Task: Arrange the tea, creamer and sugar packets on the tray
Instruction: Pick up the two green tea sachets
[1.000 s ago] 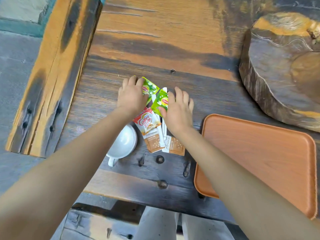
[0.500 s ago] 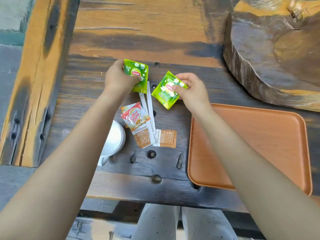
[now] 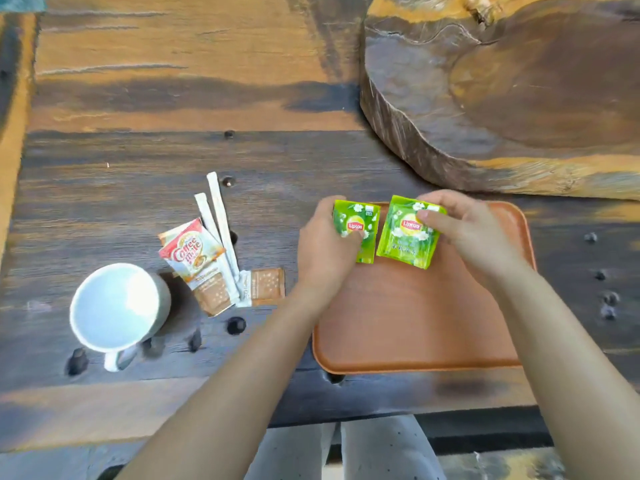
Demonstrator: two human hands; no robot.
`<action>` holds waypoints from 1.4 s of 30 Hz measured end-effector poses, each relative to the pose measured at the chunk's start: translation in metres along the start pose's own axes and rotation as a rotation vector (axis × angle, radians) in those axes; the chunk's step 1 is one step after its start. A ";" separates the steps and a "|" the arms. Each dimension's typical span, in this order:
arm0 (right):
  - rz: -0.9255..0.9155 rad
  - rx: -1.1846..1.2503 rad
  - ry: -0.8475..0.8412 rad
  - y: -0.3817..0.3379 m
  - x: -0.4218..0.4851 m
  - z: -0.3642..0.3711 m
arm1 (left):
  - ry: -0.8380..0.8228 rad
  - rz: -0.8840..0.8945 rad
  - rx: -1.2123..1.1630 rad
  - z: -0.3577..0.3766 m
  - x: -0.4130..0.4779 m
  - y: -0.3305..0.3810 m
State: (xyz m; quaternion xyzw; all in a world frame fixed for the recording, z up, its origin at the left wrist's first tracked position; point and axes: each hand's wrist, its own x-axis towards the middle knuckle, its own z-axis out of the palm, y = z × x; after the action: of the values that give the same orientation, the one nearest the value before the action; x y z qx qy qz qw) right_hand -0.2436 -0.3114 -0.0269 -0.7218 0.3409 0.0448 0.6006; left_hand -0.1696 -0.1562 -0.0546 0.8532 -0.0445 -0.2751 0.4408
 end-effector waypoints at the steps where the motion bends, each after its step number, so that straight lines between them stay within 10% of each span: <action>1: 0.002 -0.005 0.003 0.005 0.001 0.001 | 0.003 -0.008 0.036 0.006 -0.001 -0.001; 14: -0.280 -0.707 0.247 0.044 0.002 0.024 | 0.183 0.276 0.515 0.017 -0.030 -0.014; 42: -0.377 -0.769 0.080 0.025 -0.010 0.033 | -0.071 0.407 0.633 -0.009 -0.024 -0.012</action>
State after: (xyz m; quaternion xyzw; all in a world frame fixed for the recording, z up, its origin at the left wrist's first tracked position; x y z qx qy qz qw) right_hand -0.2537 -0.2787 -0.0525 -0.9439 0.1846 0.0302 0.2721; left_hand -0.1872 -0.1347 -0.0492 0.9109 -0.3109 -0.1840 0.1992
